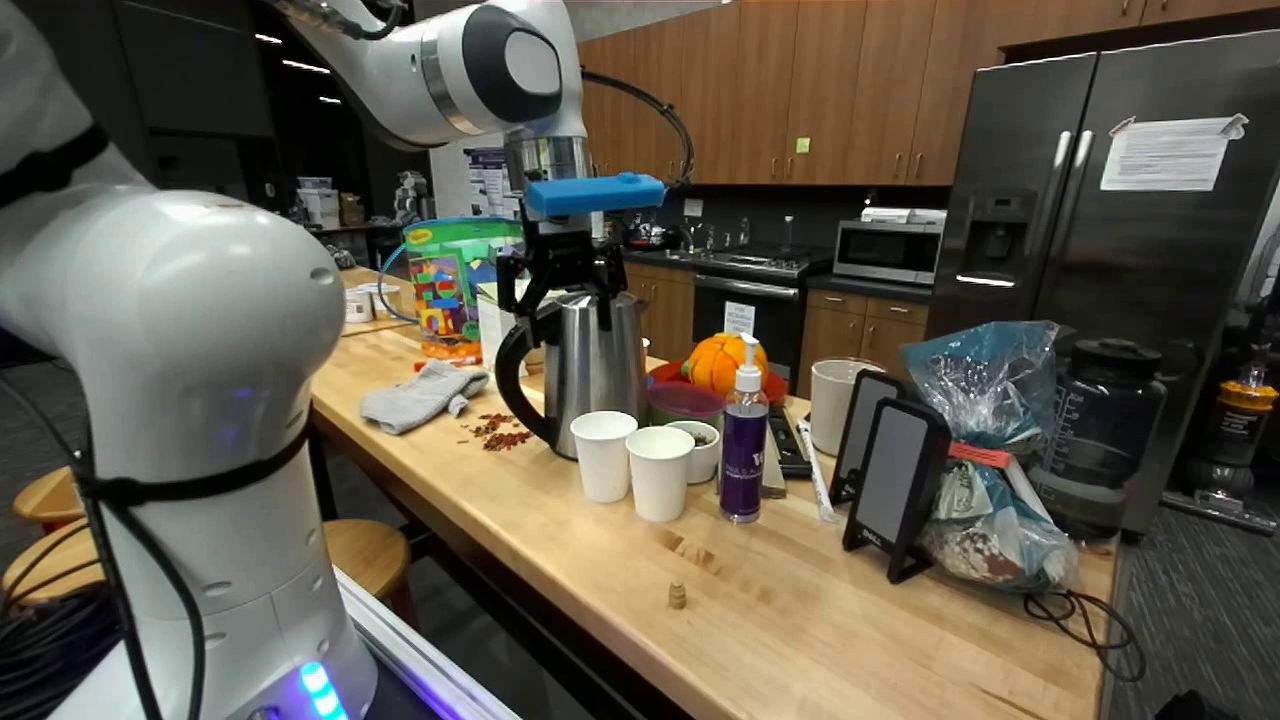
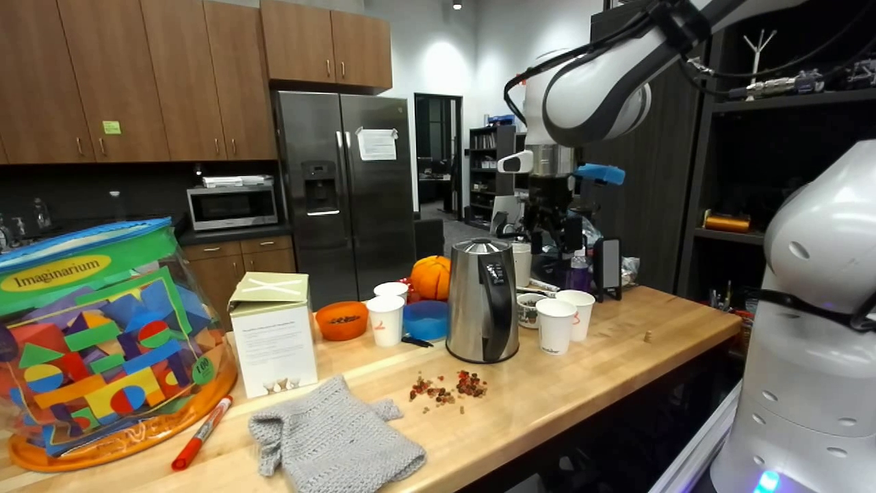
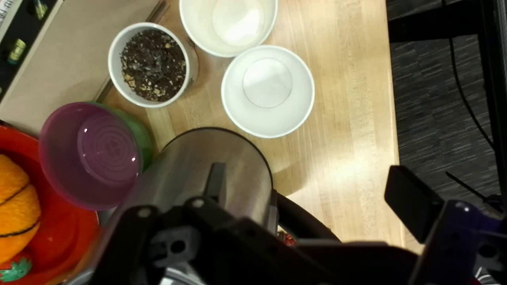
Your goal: Move the orange bowl backwards then move the kettle to the left.
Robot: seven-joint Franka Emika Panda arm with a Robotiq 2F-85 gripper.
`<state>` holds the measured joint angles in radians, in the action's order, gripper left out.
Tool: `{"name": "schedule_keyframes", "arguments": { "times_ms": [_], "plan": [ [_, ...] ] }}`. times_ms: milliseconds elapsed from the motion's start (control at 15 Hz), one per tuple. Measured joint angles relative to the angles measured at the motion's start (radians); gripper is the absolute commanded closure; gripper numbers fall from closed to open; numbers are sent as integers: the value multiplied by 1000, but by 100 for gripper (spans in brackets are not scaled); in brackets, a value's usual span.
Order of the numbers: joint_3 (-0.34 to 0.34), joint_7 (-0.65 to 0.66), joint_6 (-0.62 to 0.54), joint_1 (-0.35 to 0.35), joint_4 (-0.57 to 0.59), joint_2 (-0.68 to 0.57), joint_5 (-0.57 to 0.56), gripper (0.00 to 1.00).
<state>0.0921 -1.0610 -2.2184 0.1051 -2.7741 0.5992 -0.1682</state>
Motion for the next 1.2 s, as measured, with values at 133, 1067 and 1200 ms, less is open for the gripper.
{"name": "schedule_keyframes", "arguments": {
  "times_ms": [133, 1067, 1200],
  "plan": [
    [3, 0, 25, -1, 0, 14, 1, 0],
    [-7, 83, -51, -18, -5, -177, -51, 0],
    [-7, 104, -76, -30, -5, -197, -64, 0]
  ]
}}
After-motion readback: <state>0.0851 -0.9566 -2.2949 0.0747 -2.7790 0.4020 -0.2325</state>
